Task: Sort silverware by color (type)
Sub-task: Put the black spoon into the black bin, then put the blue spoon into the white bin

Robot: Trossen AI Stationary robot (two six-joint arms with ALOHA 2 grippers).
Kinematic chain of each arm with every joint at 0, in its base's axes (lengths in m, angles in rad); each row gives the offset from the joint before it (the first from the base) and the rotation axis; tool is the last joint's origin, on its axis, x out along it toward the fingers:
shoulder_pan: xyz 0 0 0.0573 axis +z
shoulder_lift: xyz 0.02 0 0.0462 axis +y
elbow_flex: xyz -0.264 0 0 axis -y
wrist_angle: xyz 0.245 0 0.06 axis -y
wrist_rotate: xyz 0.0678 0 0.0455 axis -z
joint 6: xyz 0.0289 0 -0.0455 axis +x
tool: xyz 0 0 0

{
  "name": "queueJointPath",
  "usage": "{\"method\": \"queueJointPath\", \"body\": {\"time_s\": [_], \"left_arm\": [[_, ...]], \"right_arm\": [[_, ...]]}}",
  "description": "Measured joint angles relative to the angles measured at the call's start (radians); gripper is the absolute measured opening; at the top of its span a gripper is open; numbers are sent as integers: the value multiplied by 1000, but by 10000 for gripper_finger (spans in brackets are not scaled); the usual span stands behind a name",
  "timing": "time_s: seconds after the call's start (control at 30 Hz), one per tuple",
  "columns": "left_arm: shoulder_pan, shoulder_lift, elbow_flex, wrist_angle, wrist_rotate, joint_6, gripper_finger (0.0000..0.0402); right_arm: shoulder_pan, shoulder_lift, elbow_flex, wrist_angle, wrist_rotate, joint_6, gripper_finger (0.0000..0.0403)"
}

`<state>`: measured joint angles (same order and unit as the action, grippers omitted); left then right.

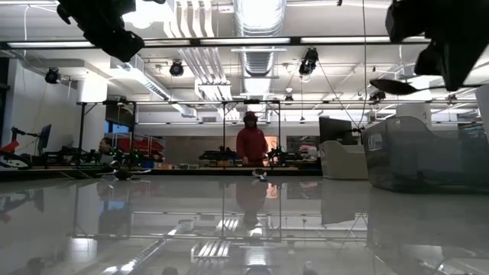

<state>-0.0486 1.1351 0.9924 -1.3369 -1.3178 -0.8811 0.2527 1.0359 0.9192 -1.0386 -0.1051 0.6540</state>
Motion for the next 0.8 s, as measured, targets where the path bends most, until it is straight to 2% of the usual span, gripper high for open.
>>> {"method": "queueJointPath", "body": {"time_s": [0.2, 0.43, 0.7, 0.8], "left_arm": [[0, 0, 1, 12, 1, 0, 80], [0, 0, 2, 13, 20, 2, 80], [0, 1, 2, 13, 20, 4, 80], [0, 1, 2, 13, 20, 4, 80]], "right_arm": [[14, 20, -43, 6, 0, 7, 11], [14, 47, -71, 8, 0, 91, 43], [13, 56, -32, 7, 1, 95, 82], [13, 57, 3, 20, 55, 94, 87]]}}
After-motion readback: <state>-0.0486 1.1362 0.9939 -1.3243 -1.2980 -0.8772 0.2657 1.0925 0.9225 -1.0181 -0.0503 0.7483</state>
